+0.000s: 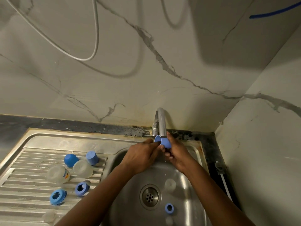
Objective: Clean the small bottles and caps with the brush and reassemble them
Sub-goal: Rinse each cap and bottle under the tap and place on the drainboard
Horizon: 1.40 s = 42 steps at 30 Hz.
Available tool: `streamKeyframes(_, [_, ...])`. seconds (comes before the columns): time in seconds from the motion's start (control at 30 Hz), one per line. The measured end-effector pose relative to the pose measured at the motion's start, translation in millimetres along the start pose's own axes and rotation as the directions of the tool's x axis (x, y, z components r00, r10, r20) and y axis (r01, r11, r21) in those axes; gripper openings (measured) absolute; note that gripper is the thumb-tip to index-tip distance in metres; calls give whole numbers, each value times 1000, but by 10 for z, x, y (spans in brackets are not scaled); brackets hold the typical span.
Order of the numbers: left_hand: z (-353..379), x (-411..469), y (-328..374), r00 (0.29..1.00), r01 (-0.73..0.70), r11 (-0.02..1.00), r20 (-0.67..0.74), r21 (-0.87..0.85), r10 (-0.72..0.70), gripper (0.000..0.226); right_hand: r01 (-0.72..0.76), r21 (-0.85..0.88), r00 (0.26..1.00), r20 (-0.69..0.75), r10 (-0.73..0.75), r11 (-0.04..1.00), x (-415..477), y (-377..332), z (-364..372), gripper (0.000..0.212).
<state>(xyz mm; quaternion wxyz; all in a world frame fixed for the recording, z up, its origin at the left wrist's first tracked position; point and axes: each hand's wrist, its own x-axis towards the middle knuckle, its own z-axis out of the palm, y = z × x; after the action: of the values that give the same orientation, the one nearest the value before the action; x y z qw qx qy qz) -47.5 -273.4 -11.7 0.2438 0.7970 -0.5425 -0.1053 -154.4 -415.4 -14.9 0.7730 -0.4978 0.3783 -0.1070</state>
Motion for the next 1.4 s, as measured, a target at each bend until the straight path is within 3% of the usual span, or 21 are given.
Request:
streamKeyframes(0.07, [41, 7, 27, 999, 45, 918, 18, -395, -41, 27, -21, 154, 999, 49, 13, 988, -7, 16, 31, 44])
streamKeyframes(0.13, [50, 7, 24, 981, 189, 697, 156, -692, -111, 22, -16, 264, 998, 69, -2, 964, 0, 28, 20, 38])
streamKeyframes(0.2, [20, -11, 73, 945, 323, 532, 301, -783, -129, 24, -2, 323, 998, 59, -18, 947, 17, 35, -15, 31])
streamKeyframes(0.3, [-31, -28, 228, 919, 383, 389, 387, -838, -73, 34, -2, 409, 998, 62, -26, 913, 34, 44, -61, 34])
streamKeyframes(0.37, [-4, -22, 303, 912, 380, 501, 405, -778, -64, 34, -18, 433, 995, 93, -25, 901, 21, 39, -97, 32])
streamKeyframes(0.4, [22, -5, 303, 914, 349, 660, 397, -665, -84, 35, -29, 444, 994, 106, -20, 895, 14, 38, -109, 30])
streamKeyframes(0.47, [46, 32, 260, 941, 191, 961, 315, -199, -122, 45, -36, 435, 994, 108, -12, 900, -17, 22, -94, 27])
streamKeyframes(0.53, [12, 15, 225, 970, 105, 966, 190, 235, -152, 52, -6, 354, 997, 72, -21, 935, -25, 14, -63, 24])
streamKeyframes(0.6, [8, -11, 253, 984, 80, 909, 111, 408, -136, 56, 19, 297, 999, 32, -30, 955, 0, 13, -38, 19])
streamKeyframes(0.73, [152, -27, 311, 987, 97, 926, 83, 364, -136, 46, 46, 259, 999, -15, -44, 965, 45, 47, 86, 25])
streamKeyframes(0.77, [177, -7, 298, 985, 115, 962, 100, 247, -144, 39, 57, 261, 998, -29, -51, 964, 62, 84, 107, 24])
streamKeyframes(0.83, [180, 51, 257, 964, 218, 950, 203, -223, -173, 25, 89, 269, 995, -68, -73, 959, 63, 147, 135, 24])
streamKeyframes(0.87, [153, 67, 246, 942, 303, 833, 276, -462, -190, 23, 107, 267, 993, -76, -90, 958, 58, 171, 142, 24])
streamKeyframes(0.93, [69, 57, 253, 892, 442, 499, 422, -745, -161, 28, 132, 287, 991, -45, -125, 949, 49, 212, 113, 26])
streamKeyframes(1.03, [27, 15, 300, 883, 468, -114, 468, -876, 29, 48, 89, 370, 991, 61, -119, 925, -11, 223, 72, 29])
streamKeyframes(1.07, [33, 2, 310, 897, 440, -233, 439, -867, 60, 50, 64, 394, 989, 99, -112, 917, -35, 228, 72, 32])
streamKeyframes(1.13, [54, -19, 341, 922, 384, -322, 381, -865, 76, 44, 38, 422, 982, 152, -112, 906, -69, 256, 81, 37])
streamKeyframes(1.2, [78, -39, 361, 933, 353, -242, 358, -904, 23, 41, 46, 383, 975, 184, -125, 922, -85, 268, 91, 39])
streamKeyframes(1.27, [79, -80, 319, 932, 362, 102, 359, -927, -53, 45, 65, 316, 984, 135, -113, 947, -59, 219, 107, 39])
streamKeyframes(1.33, [29, -123, 237, 930, 345, 479, 364, -807, -57, 51, 64, 232, 997, 24, -71, 971, 18, 167, 94, 35])
streamKeyframes(1.4, [-48, -130, 173, 921, 302, 729, 385, -615, -57, 60, 45, 155, 999, -7, -44, 987, 83, 137, 43, 33])
